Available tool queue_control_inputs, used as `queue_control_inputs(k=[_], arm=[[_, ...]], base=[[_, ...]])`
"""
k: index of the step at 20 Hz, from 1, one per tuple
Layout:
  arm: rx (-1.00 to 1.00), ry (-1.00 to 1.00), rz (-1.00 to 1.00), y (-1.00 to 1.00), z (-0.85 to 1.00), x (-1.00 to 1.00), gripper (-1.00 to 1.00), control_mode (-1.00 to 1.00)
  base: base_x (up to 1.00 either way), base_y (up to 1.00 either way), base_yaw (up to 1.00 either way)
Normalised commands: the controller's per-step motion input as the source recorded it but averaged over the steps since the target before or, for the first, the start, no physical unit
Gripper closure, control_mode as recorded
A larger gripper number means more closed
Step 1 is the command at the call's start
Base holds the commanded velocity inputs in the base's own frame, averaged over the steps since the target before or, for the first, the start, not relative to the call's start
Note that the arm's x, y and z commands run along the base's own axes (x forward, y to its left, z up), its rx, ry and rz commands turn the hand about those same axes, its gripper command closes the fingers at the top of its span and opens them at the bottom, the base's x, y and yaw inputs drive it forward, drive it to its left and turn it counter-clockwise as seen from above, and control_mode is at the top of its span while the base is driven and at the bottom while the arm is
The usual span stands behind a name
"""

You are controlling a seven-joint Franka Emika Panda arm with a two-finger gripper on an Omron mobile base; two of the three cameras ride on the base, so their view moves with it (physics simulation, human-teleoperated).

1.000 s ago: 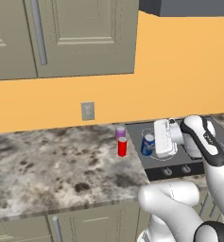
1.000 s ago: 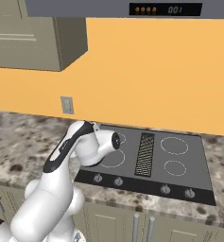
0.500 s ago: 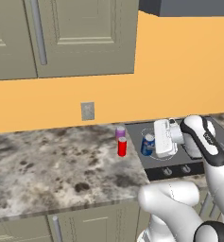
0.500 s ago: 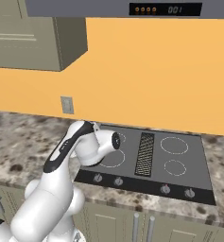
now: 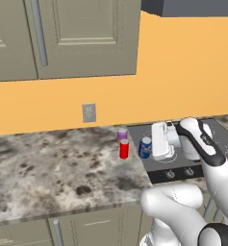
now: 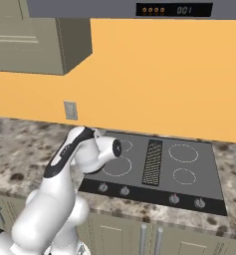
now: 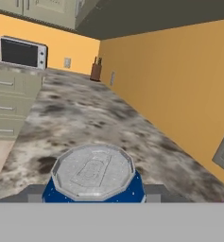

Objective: Four empty soda cans are scattered around the kitchen. Gather all the cans and cluster them next to the stove for recycling.

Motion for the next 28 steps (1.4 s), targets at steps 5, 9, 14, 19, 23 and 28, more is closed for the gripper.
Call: queue_control_inputs(k=[5, 9, 14, 19, 23, 28], arm=[[0.0, 0.0, 0.0, 0.05, -0.18, 0.33, 1.0, -1.0], [0.0, 0.0, 0.0, 0.0, -0.17, 0.18, 1.0, -1.0], [0.0, 0.0, 0.0, 0.0, -0.27, 0.15, 1.0, -1.0], [0.0, 0.01, 0.0, 0.0, -0.28, 0.2, 1.0, -1.0], [0.0, 0.03, 0.0, 0.0, -0.27, 0.16, 1.0, -1.0], [0.0, 0.07, 0.0, 0.0, -0.24, 0.13, 1.0, -1.0]], base=[[0.0, 0.0, 0.0], [0.0, 0.0, 0.0], [0.0, 0.0, 0.0], [0.0, 0.0, 0.0], [0.0, 0.0, 0.0], [0.0, 0.0, 0.0]])
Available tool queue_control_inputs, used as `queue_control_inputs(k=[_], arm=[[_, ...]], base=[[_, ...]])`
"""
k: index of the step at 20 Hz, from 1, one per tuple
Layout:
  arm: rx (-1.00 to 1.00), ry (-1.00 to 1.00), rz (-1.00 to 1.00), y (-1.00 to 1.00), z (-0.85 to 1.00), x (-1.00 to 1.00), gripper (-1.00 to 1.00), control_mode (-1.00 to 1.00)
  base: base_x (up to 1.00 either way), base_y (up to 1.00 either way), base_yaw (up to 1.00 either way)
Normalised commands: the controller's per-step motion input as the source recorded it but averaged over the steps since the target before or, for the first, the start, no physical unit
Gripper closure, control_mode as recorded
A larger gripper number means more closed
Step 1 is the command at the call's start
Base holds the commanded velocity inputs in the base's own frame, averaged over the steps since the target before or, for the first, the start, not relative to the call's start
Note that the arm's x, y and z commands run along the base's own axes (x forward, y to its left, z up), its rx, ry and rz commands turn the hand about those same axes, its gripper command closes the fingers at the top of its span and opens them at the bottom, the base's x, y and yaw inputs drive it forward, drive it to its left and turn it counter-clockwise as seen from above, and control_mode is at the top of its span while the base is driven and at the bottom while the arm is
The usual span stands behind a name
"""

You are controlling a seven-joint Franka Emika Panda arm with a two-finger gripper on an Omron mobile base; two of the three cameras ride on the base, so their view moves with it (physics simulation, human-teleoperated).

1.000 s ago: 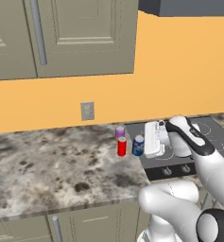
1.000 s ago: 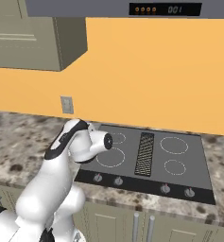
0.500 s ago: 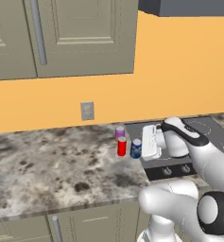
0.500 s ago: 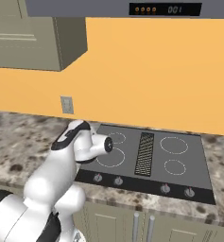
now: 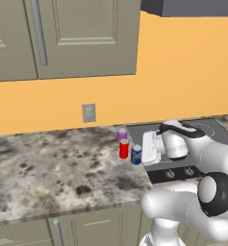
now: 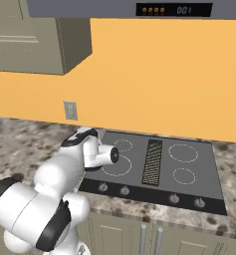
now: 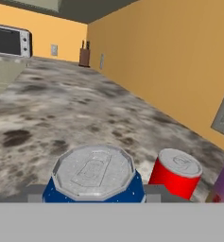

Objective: Four empty soda cans are scattered around the kitchen. Gather all the cans and cluster them next to the stove for recycling.

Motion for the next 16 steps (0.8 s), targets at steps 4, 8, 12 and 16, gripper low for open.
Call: queue_control_inputs(k=[4, 8, 12, 16], arm=[[0.0, 0.09, 0.0, 0.0, -0.18, 0.1, 1.0, -1.0], [0.01, 0.03, 0.0, 0.0, -0.12, 0.1, 1.0, -1.0], [0.01, -0.01, 0.0, -0.05, -0.09, 0.1, 1.0, -1.0], [0.02, -0.05, 0.0, -0.02, -0.19, 0.05, 1.0, -1.0]], base=[[0.0, 0.0, 0.0], [0.0, 0.0, 0.0], [0.0, 0.0, 0.0], [0.0, 0.0, 0.0]])
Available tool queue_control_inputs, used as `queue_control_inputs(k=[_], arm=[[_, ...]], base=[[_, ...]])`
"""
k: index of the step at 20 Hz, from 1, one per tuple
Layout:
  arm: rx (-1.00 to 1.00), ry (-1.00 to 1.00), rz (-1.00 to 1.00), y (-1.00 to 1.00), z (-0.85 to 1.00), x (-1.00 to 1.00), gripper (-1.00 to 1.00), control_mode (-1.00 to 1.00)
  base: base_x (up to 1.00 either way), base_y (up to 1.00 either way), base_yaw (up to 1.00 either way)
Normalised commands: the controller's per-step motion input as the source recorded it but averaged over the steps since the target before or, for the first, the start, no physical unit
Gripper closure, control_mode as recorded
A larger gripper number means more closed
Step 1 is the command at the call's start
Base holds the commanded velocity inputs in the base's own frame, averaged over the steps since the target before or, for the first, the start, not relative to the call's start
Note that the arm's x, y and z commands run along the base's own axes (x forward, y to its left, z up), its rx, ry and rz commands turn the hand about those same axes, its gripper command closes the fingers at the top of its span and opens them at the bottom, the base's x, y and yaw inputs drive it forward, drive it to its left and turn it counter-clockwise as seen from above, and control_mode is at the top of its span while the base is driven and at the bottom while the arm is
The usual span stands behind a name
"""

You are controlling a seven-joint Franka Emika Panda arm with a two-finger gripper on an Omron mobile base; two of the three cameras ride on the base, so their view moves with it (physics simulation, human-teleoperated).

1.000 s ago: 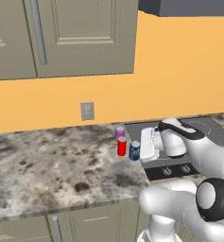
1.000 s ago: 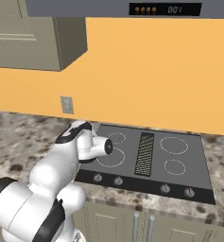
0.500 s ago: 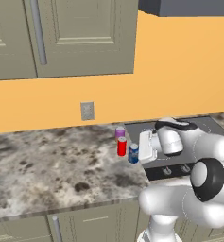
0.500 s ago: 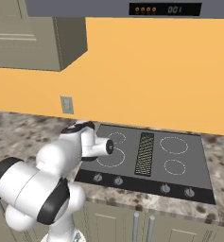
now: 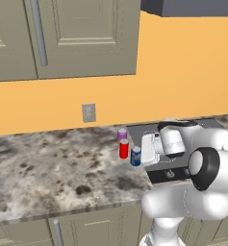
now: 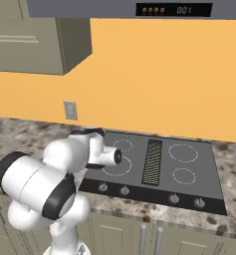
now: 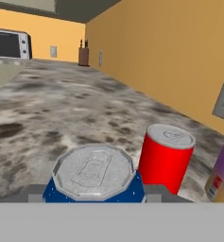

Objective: Four empty soda cans are scattered around the kitchen. Gather all the cans and cluster them next to the stove for recycling.

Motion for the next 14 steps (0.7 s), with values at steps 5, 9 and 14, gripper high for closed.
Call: queue_control_inputs(k=[5, 9, 14], arm=[[0.01, -0.04, 0.0, 0.0, -0.13, 0.03, 1.0, -1.0], [0.0, 0.0, 0.0, 0.0, -0.05, 0.16, 1.0, -1.0], [0.0, 0.0, 0.0, 0.0, -0.04, 0.26, 1.0, -1.0]], base=[[0.0, 0.0, 0.0], [0.0, 0.0, 0.0], [0.0, 0.0, 0.0]])
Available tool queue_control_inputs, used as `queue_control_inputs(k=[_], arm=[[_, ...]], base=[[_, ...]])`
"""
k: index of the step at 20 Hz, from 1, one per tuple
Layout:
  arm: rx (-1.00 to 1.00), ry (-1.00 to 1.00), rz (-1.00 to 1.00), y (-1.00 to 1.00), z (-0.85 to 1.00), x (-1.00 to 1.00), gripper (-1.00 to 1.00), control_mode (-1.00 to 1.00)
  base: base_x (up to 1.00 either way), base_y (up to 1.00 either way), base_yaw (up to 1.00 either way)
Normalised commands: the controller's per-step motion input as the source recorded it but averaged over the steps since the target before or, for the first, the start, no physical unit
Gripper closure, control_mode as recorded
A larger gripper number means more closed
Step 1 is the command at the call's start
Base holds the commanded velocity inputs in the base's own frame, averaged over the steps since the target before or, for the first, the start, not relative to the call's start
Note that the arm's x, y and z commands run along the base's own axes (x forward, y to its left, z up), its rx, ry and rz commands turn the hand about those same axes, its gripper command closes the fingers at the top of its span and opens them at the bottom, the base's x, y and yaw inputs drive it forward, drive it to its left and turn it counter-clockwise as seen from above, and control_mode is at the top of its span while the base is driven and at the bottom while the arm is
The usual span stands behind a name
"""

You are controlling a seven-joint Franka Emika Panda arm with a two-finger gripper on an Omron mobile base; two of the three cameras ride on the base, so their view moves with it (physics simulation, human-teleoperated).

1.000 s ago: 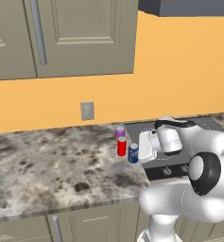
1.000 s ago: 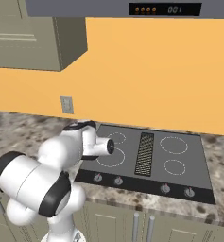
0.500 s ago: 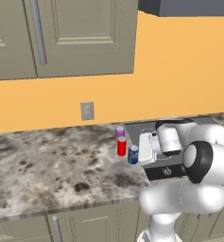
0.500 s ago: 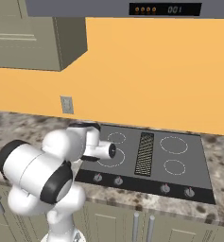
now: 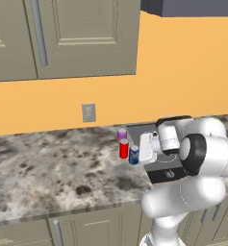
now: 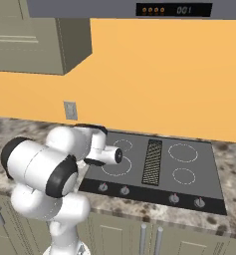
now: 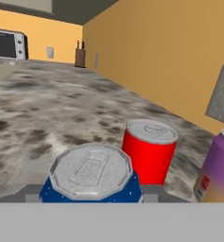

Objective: Four empty soda cans are scattered around the kitchen. Gather all the cans and cluster them next to the stove for recycling.

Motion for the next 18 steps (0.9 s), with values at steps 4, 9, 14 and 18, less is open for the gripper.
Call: queue_control_inputs(k=[4, 9, 14, 18], arm=[[0.0, 0.0, 0.0, 0.0, -0.12, 0.18, 1.0, -1.0], [0.0, -0.01, 0.0, 0.0, -0.18, 0.12, 1.0, -1.0], [0.0, -0.03, 0.0, 0.0, -0.3, 0.02, 1.0, -1.0], [0.0, -0.06, 0.0, 0.0, -0.36, 0.0, -1.0, -1.0]], base=[[0.0, 0.0, 0.0], [0.0, 0.0, 0.0], [0.0, 0.0, 0.0], [0.0, 0.0, 0.0]])
